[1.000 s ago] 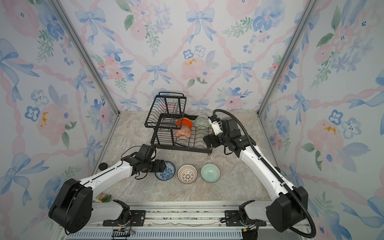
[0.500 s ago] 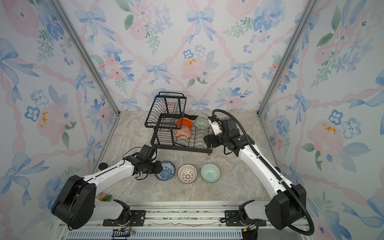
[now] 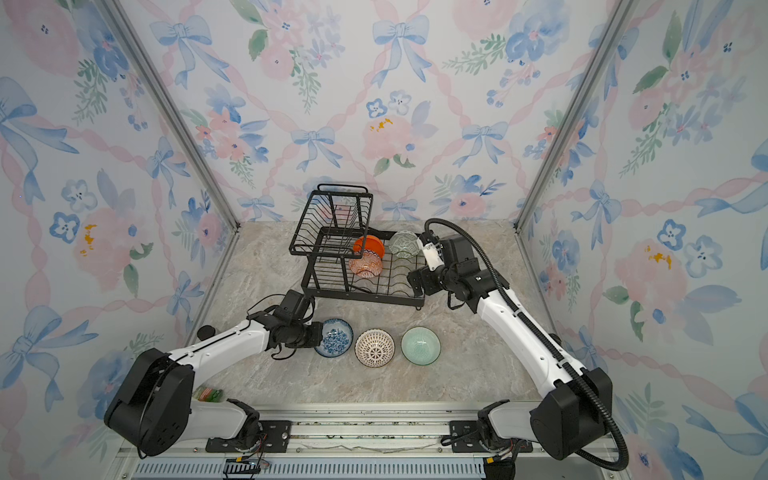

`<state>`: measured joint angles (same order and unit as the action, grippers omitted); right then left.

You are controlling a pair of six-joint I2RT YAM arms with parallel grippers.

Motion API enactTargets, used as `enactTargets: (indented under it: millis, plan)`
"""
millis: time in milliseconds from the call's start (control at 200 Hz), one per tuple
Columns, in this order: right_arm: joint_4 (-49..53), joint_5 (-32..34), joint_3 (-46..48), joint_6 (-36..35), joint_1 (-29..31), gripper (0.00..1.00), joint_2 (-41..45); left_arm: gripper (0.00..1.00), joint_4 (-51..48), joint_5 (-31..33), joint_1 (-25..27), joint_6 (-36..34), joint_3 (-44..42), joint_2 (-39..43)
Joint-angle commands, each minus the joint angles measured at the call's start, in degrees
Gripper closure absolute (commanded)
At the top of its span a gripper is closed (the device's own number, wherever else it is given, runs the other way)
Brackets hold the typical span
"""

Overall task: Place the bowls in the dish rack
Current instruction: 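Close the left gripper on the blue-floral bowl rim, then lift the blue-floral bowl with the left gripper and carry it toward the rack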

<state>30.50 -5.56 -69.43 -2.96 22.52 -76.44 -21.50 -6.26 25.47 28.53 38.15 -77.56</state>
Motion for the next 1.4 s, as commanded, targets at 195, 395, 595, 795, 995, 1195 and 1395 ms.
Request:
enactTargets:
  millis: [195,395,595,795,995,1195,1395]
  plan:
    - [1.50,0.62,-0.27,0.06,-0.55,0.03,-0.90,1.00,0.07,1.55,-0.04,-1.96,-0.52,1.07]
    - [1.60,0.51,-0.27,0.06,-0.46,0.03,-0.72,1.00,0.05,1.39,0.45,-3.09,-0.18,2.35]
    - [1.78,0.29,-0.36,0.06,-0.54,0.03,-0.81,1.00,0.12,2.61,0.87,-3.24,0.22,5.77]
    - [1.93,-0.01,-0.58,0.15,-0.39,0.03,-1.33,1.00,-0.09,6.14,2.01,-3.67,1.30,10.58]
    - [2.30,-0.16,-0.93,0.06,-0.38,0.03,-1.00,1.00,-1.15,9.08,4.19,-4.93,5.64,13.39]
    - [2.36,-0.83,-1.23,0.30,-0.39,0.03,-0.90,1.00,-1.79,14.10,7.84,-7.93,10.42,13.72]
    - [2.47,-1.12,-1.56,0.59,-0.38,0.03,-0.08,1.00,-1.63,17.13,10.91,-10.55,17.77,12.01]
